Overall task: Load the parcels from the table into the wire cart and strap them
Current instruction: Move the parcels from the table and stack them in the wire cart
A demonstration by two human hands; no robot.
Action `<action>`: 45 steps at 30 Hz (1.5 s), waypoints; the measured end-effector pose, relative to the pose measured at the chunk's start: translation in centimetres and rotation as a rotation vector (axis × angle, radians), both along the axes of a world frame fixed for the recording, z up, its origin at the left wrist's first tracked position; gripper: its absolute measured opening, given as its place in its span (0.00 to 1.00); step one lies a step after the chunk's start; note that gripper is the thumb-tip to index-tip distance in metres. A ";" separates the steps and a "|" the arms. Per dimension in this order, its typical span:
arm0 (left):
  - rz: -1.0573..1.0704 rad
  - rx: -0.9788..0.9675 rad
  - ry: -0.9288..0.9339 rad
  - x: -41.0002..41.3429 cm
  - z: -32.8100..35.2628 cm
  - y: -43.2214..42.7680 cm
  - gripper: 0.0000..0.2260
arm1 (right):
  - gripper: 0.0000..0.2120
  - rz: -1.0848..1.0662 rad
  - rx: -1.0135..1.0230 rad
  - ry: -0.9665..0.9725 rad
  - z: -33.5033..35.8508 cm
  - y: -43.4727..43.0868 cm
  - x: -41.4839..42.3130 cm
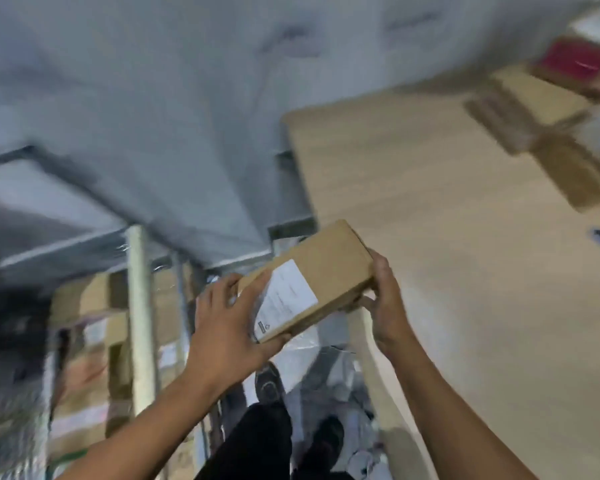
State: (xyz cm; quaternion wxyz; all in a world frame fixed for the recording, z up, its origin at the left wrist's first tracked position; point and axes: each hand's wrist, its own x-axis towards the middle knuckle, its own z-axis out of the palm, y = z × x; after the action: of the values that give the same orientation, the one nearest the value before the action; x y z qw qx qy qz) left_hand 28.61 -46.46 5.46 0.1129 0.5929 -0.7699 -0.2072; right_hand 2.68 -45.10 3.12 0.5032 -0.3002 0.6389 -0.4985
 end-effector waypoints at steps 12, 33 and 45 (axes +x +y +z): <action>1.549 -0.179 0.639 32.1 -7.4 9.3 0.49 | 0.29 1.196 -0.013 0.406 -2.4 -15.1 45.8; 2.134 0.214 1.600 40.8 -46.7 -11.5 0.42 | 0.38 1.783 0.019 1.243 -40.7 -35.7 69.8; 2.141 0.210 1.439 41.5 -51.0 -17.4 0.46 | 0.48 1.963 -0.387 1.784 -46.0 -38.7 69.6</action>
State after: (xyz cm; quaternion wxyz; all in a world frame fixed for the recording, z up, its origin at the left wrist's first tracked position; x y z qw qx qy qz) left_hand 70.15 -63.87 -45.57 0.5613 0.6726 0.3379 -0.3441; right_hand 72.32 -83.79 -42.87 0.0141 -0.9178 0.1877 0.3496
